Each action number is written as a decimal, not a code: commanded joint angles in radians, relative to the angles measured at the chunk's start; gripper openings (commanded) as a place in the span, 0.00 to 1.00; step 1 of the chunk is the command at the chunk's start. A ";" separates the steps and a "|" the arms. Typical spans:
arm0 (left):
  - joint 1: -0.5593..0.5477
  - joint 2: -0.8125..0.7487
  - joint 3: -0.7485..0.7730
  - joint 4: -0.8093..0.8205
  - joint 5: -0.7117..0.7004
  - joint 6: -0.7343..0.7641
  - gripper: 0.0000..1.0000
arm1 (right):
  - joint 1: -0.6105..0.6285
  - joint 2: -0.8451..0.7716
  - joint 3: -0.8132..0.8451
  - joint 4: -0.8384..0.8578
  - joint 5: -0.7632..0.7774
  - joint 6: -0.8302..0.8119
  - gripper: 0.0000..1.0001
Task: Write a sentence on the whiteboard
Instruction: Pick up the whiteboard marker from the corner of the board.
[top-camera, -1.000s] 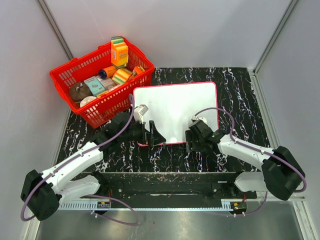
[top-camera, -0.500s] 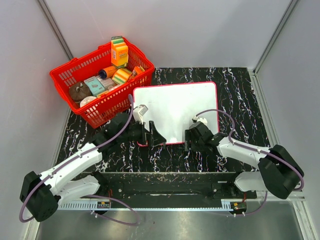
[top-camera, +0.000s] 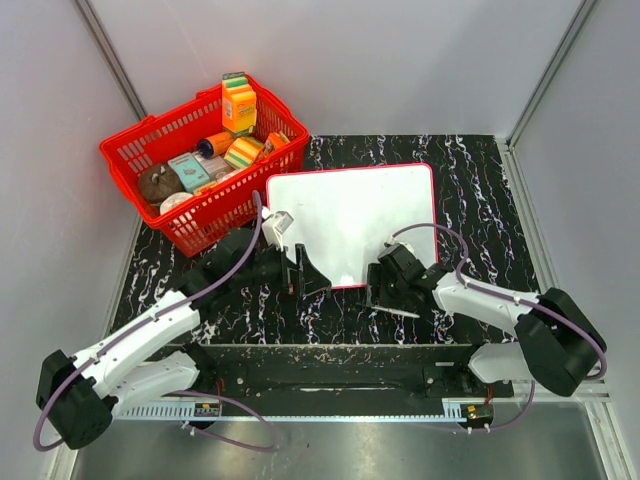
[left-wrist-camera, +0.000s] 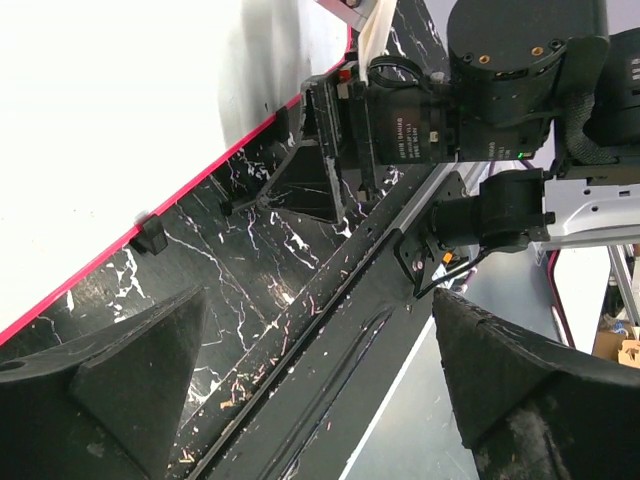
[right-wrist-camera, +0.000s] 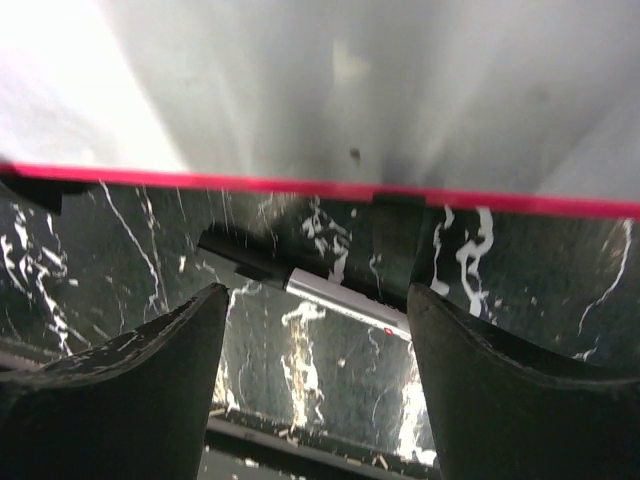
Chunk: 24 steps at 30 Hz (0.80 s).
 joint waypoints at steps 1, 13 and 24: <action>-0.012 -0.011 -0.006 -0.002 -0.011 -0.011 0.99 | 0.005 -0.052 -0.028 -0.108 -0.098 0.070 0.79; -0.227 0.156 -0.110 0.199 -0.028 -0.127 0.66 | 0.007 -0.015 0.001 -0.151 -0.102 0.049 0.82; -0.365 0.623 -0.086 0.625 -0.087 -0.331 0.00 | 0.005 -0.058 -0.024 -0.185 -0.121 0.096 0.83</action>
